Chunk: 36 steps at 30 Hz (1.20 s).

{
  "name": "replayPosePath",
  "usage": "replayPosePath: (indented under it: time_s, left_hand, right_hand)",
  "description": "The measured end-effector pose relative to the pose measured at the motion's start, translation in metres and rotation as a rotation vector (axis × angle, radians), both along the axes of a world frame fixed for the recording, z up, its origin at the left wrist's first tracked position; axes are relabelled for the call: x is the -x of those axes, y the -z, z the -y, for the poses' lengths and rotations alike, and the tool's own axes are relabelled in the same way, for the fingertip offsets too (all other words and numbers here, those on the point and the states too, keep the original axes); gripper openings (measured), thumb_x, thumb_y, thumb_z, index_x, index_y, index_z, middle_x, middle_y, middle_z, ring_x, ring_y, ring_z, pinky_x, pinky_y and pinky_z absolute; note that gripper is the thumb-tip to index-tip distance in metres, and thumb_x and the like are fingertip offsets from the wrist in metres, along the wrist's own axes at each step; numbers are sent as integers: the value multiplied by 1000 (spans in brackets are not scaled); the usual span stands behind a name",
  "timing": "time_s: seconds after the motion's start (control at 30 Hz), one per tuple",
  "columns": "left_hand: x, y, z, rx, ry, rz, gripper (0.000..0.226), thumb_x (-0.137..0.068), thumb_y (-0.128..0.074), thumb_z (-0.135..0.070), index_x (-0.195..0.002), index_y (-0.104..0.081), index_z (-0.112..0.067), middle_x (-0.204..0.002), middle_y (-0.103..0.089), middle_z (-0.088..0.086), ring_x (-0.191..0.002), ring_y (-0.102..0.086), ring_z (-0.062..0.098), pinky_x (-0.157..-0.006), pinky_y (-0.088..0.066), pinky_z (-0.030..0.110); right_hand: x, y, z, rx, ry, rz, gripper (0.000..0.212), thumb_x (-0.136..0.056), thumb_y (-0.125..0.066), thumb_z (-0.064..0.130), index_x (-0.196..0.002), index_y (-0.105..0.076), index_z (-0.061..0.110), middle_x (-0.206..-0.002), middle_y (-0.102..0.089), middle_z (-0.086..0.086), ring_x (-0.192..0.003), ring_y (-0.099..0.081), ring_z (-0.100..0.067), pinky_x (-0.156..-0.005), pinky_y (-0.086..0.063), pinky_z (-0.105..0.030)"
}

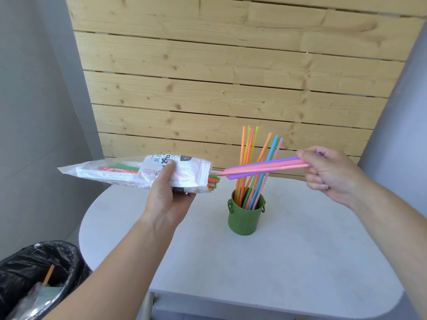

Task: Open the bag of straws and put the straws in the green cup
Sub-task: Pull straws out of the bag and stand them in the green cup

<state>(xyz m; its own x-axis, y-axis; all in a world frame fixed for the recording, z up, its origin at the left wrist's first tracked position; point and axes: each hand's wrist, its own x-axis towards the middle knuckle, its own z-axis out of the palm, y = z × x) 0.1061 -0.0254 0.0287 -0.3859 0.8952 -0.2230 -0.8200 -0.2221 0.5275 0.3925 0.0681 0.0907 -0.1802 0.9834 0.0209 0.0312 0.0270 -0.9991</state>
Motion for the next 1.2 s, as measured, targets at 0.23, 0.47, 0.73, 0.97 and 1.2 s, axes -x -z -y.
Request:
replayPosePath:
  time_s: [0.23, 0.47, 0.73, 0.97, 1.2]
  left_hand:
    - [-3, 3, -1, 17, -3, -20, 13, -101, -63, -23, -104, -66, -10, -110, -74, 11, -109, -72, 29, -96, -56, 53]
    - [-4, 7, -2, 12, 15, -40, 22, -101, -64, -23, -117, -66, -9, -129, -72, 12, -115, -72, 29, -83, -62, 47]
    - [-8, 5, -1, 6, 38, -45, 23, -101, -63, -24, -118, -66, -8, -131, -71, 14, -117, -71, 30, -89, -60, 47]
    - [-6, 5, -1, -11, 53, -68, 30, -101, -62, -26, -123, -64, -6, -132, -70, 17, -117, -70, 34, -89, -60, 53]
    - [-5, 3, 0, 9, 38, -47, 23, -101, -63, -24, -117, -66, -7, -127, -72, 14, -115, -71, 30, -87, -61, 47]
  right_hand:
    - [-34, -24, -8, -78, 43, 177, 20, -96, -63, 17, -79, -56, 13, -58, -24, 1, -37, -19, -9, -38, -13, -18]
    - [-47, -39, -13, -115, 14, 369, 19, -96, -64, 14, -78, -59, 10, -48, -29, 5, -41, -18, -12, -38, -16, -17]
    - [-37, -49, -17, -178, -64, 552, 18, -93, -70, 22, -80, -65, 10, -53, -31, -1, -51, -19, -18, -49, -15, -27]
    - [3, -58, -19, -259, -164, 719, 25, -90, -72, 34, -81, -66, 11, -52, -30, -2, -46, -21, -19, -49, -17, -26]
    - [45, -55, -40, -215, -228, 858, 30, -90, -71, 36, -93, -63, 8, -60, -31, -4, -47, -22, -20, -48, -19, -25]
